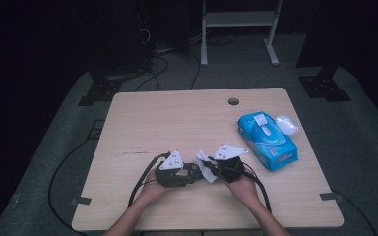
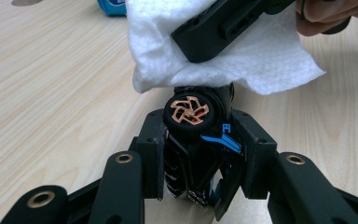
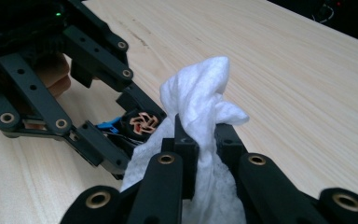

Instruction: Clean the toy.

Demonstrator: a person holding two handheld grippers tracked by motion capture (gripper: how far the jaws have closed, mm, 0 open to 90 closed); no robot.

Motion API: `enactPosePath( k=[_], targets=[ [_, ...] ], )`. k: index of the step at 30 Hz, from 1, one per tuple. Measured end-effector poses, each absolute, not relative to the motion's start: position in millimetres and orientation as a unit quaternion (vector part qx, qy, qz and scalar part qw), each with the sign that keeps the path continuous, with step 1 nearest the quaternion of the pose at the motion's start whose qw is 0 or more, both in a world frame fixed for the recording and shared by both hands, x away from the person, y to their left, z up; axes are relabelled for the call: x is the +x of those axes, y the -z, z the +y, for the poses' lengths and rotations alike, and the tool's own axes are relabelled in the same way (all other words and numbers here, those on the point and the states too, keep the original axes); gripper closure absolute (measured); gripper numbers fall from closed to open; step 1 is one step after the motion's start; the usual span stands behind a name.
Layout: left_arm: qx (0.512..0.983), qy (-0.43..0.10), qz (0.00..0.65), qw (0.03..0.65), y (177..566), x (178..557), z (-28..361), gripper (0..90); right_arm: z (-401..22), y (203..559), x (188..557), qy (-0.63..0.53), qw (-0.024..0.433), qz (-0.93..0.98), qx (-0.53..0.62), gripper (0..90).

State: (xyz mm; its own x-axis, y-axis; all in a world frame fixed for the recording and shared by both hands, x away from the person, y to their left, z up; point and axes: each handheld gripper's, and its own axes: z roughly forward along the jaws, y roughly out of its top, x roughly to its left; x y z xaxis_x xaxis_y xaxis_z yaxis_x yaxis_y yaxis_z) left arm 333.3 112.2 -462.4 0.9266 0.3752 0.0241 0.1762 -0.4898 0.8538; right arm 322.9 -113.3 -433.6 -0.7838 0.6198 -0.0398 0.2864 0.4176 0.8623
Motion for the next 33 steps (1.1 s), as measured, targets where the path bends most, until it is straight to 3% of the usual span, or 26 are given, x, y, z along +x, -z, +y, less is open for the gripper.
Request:
enactPosePath(
  k=[4, 11, 14, 19, 23, 26, 29, 33],
  targets=[
    [0.856, -0.105, 0.164, 0.479, 463, 333, 112, 59.7, -101, 436, 317, -0.482, 0.149, 0.822, 0.264, 82.6],
    [0.856, -0.108, 0.163, 0.479, 462, 333, 113, 59.8, -104, 433, 321, -0.461, 0.180, 0.827, 0.265, 82.7],
    [0.857, -0.110, 0.162, 0.477, 462, 333, 112, 59.8, -114, 434, 324, -0.470, 0.168, 0.816, 0.291, 82.7],
    [0.857, -0.108, 0.164, 0.477, 462, 333, 113, 59.8, -92, 435, 316, -0.483, 0.144, 0.824, 0.258, 82.6],
    [0.857, -0.110, 0.161, 0.477, 462, 332, 115, 59.8, -98, 433, 320, -0.472, 0.154, 0.827, 0.264, 82.7],
    [0.857, -0.108, 0.164, 0.477, 462, 334, 117, 59.9, -120, 433, 327, -0.452, 0.188, 0.822, 0.291, 82.7],
    [0.857, -0.108, 0.165, 0.477, 462, 334, 116, 59.8, -134, 433, 329, -0.453, 0.193, 0.813, 0.311, 82.7],
    [0.857, -0.110, 0.163, 0.477, 462, 333, 114, 59.7, -123, 434, 327, -0.463, 0.181, 0.812, 0.306, 82.7]
  ],
)
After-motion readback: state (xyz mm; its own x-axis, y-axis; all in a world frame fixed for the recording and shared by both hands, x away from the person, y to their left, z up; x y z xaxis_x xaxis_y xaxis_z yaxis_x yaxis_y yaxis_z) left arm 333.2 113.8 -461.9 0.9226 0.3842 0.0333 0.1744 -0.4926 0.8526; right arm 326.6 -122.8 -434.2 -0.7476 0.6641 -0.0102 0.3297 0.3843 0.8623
